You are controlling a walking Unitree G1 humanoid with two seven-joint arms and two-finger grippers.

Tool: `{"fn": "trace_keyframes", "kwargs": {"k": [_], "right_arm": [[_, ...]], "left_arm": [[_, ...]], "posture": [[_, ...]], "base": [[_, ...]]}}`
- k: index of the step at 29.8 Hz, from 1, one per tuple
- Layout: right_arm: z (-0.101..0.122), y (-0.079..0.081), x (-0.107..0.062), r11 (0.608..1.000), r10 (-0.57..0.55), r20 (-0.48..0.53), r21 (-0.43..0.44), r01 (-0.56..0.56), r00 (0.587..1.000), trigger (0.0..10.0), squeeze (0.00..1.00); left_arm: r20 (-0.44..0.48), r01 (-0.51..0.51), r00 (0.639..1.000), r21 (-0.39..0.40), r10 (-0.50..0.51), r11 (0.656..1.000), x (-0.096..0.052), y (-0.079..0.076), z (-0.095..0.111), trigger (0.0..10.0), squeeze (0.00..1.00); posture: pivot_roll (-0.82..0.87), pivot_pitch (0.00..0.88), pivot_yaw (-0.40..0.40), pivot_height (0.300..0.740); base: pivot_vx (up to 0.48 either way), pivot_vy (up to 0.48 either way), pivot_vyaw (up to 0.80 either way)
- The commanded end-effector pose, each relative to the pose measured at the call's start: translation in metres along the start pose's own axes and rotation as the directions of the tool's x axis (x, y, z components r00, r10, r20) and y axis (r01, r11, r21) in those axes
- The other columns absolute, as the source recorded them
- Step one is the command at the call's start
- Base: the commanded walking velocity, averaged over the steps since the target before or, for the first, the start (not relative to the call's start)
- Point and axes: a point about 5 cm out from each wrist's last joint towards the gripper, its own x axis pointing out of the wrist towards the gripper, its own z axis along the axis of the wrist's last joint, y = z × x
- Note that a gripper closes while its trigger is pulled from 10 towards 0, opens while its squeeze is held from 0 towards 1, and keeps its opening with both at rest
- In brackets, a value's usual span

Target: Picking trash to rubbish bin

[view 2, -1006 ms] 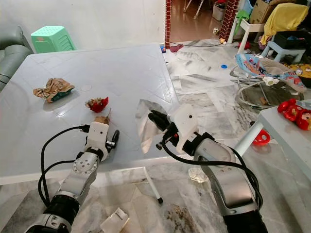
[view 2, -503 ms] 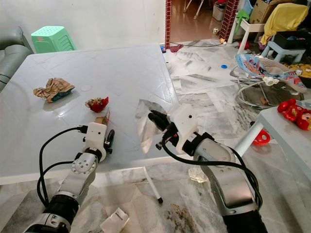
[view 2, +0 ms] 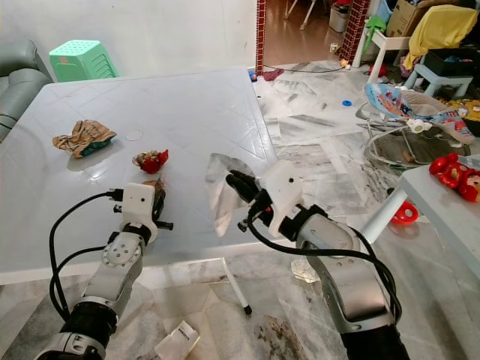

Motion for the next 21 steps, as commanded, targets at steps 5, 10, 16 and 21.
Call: {"fn": "trace_keyframes", "kwargs": {"k": [5, 10, 16, 21], "right_arm": [[0.001, -0.001, 0.004, 1.0, 0.004, 0.013, -0.004, -0.004, 1.0, 0.0, 0.0], [0.001, -0.001, 0.004, 1.0, 0.0, 0.014, -0.002, 0.0, 1.0, 0.0, 0.0], [0.001, -0.003, 0.003, 1.0, -0.009, 0.015, -0.006, 0.01, 1.0, 0.0, 0.0], [0.0, -0.01, 0.003, 0.998, -0.069, 0.02, -0.011, 0.069, 0.997, 0.0, 0.0]], "left_arm": [[0.043, -0.021, 0.999, -0.048, 0.024, 0.999, -0.009, 0.011, 0.008, 0.0, 0.0], [0.054, -0.049, 0.997, -0.092, 0.054, 0.995, -0.011, 0.016, 0.013, 0.0, 0.0], [0.089, -0.044, 0.994, -0.15, 0.058, 0.988, -0.014, 0.014, 0.033, 0.0, 0.0], [0.071, -0.044, 0.996, -0.185, 0.058, 0.982, -0.021, 0.01, 0.042, 0.0, 0.0]], "posture": [[-0.04, 0.0, 0.033, 0.74], [-0.03, 0.0, 0.033, 0.74], [-0.03, 0.0, 0.033, 0.74], [-0.03, 0.0, 0.031, 0.74]], "base": [[0.0, 0.0, 0.0], [0.0, 0.0, 0.0], [0.0, 0.0, 0.0], [0.0, 0.0, 0.0]]}}
